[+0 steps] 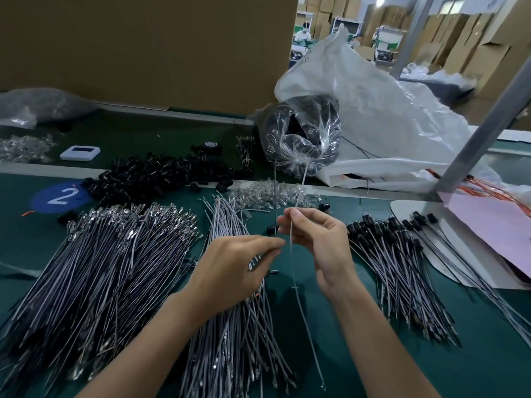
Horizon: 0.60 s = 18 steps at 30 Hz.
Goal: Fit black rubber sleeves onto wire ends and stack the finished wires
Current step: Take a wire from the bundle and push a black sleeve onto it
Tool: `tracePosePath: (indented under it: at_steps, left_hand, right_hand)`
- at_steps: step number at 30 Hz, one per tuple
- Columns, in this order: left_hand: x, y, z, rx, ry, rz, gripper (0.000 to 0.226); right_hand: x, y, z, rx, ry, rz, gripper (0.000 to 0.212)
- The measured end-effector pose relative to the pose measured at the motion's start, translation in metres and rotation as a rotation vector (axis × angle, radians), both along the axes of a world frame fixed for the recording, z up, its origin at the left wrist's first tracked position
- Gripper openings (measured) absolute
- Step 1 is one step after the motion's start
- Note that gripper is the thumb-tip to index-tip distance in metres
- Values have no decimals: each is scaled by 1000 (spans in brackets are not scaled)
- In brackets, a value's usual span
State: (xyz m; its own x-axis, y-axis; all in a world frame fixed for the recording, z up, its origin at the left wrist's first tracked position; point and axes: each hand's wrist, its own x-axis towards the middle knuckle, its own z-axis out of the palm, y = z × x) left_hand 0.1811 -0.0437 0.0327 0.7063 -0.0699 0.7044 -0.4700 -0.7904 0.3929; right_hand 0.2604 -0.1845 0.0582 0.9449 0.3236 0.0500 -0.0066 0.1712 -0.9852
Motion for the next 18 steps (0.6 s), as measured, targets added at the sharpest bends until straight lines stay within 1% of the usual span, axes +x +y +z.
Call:
tracePosePath:
  at_steps: [2, 6, 9, 15, 18]
  left_hand:
    - [-1, -2, 1, 18, 11, -38, 19]
    - [-1, -6, 1, 0, 72, -91, 24]
    - [-2, -7, 1, -9, 88, -90, 20]
    - [-1, -7, -1, -12, 117, -77, 23]
    - [-2, -7, -1, -31, 136, -104, 27]
  right_hand:
    - [0, 1, 1, 22, 24, 16, 11]
    - [-2, 0, 2, 17, 20, 86, 11]
    - [-4, 1, 2, 9, 26, 116, 12]
    - [-4, 2, 0, -2, 51, 161, 11]
    - [-5, 3, -1, -17, 52, 171, 10]
